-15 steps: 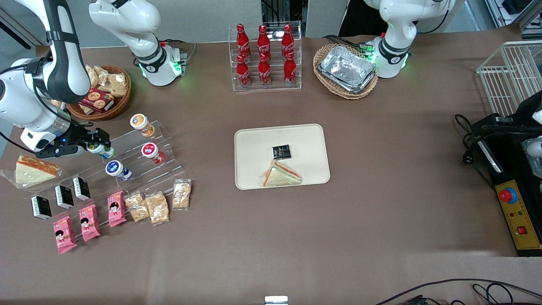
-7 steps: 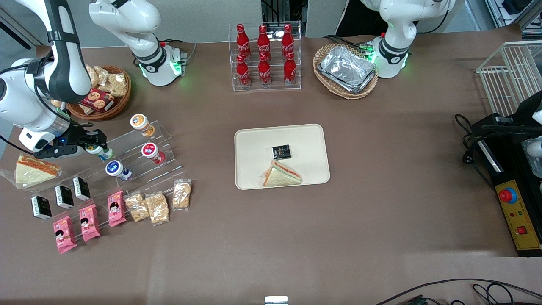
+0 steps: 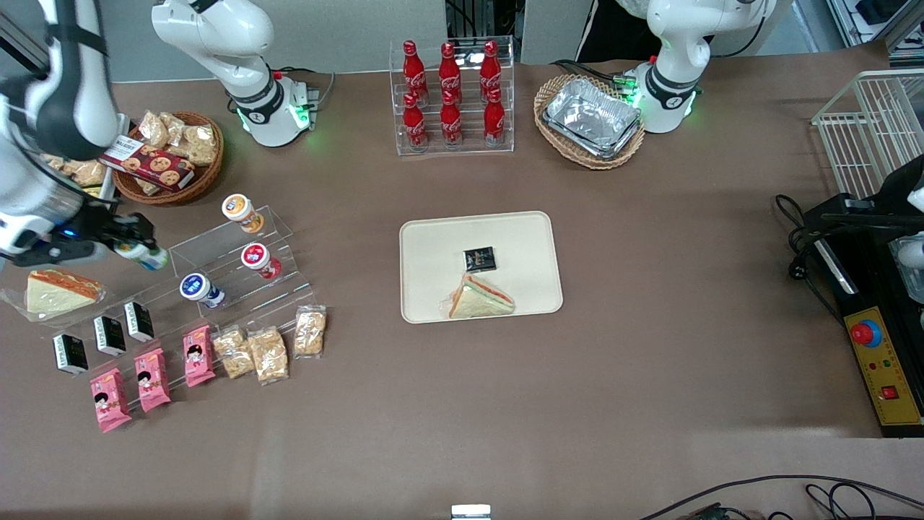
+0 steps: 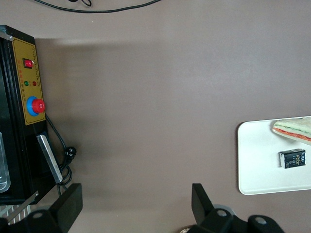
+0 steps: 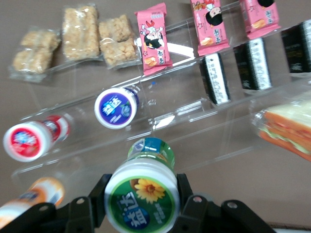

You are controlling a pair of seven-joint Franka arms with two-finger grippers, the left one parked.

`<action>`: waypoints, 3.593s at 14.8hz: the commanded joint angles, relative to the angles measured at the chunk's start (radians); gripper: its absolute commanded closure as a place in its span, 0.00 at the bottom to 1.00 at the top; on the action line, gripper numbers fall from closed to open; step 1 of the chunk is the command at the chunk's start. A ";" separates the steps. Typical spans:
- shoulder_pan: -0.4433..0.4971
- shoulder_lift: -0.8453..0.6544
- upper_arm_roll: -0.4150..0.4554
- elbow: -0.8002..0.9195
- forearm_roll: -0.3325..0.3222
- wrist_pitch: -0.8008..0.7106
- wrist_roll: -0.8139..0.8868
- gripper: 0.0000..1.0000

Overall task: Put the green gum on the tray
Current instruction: 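Lift the green gum bottle out of the rack with the right gripper, then carry the green gum bottle over the white tray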

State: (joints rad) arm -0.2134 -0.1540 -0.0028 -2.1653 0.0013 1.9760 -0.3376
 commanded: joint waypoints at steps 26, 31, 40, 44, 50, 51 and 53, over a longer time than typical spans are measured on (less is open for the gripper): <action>0.931 0.361 -0.002 0.237 0.019 0.070 1.041 1.00; 0.954 0.413 -0.002 0.110 0.019 0.309 1.069 1.00; 0.979 0.507 0.000 0.047 0.089 0.511 1.091 1.00; 0.986 0.525 0.001 0.016 0.112 0.575 1.091 1.00; 1.017 0.525 0.000 0.004 0.167 0.587 1.091 0.99; 1.016 0.525 0.000 0.004 0.177 0.587 1.091 0.66; 1.017 0.525 0.000 0.004 0.187 0.587 1.091 0.35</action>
State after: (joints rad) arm 0.7900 0.3727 0.0072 -2.1447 0.1483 2.5320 0.7508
